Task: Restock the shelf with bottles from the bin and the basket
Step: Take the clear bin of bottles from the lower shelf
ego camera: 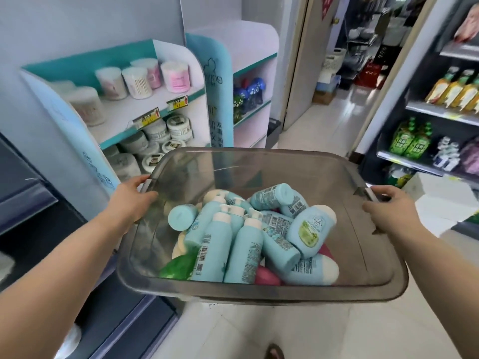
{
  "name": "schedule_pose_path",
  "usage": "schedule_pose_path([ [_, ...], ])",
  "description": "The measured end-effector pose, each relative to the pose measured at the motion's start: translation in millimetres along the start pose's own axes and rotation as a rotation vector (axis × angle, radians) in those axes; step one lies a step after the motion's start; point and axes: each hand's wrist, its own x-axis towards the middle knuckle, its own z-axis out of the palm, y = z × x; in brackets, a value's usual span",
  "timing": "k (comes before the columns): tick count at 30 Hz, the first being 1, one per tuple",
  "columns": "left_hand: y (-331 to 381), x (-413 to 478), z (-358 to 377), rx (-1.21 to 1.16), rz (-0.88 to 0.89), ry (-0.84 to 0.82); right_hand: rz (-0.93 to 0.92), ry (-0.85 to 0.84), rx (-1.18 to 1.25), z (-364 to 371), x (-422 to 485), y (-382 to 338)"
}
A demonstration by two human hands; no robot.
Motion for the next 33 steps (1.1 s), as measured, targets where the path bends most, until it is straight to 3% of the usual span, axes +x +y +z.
schedule_pose_path([
  [9,20,55,37,-0.015,-0.089,0.099,-0.061,-0.076,0.000,43,111,-39],
  [21,21,152,64,0.001,-0.169,0.016,0.033,-0.050,0.004,104,190,-49],
  [33,30,170,76,0.253,-0.064,0.015,-0.046,-0.086,-0.120,122,213,-62],
])
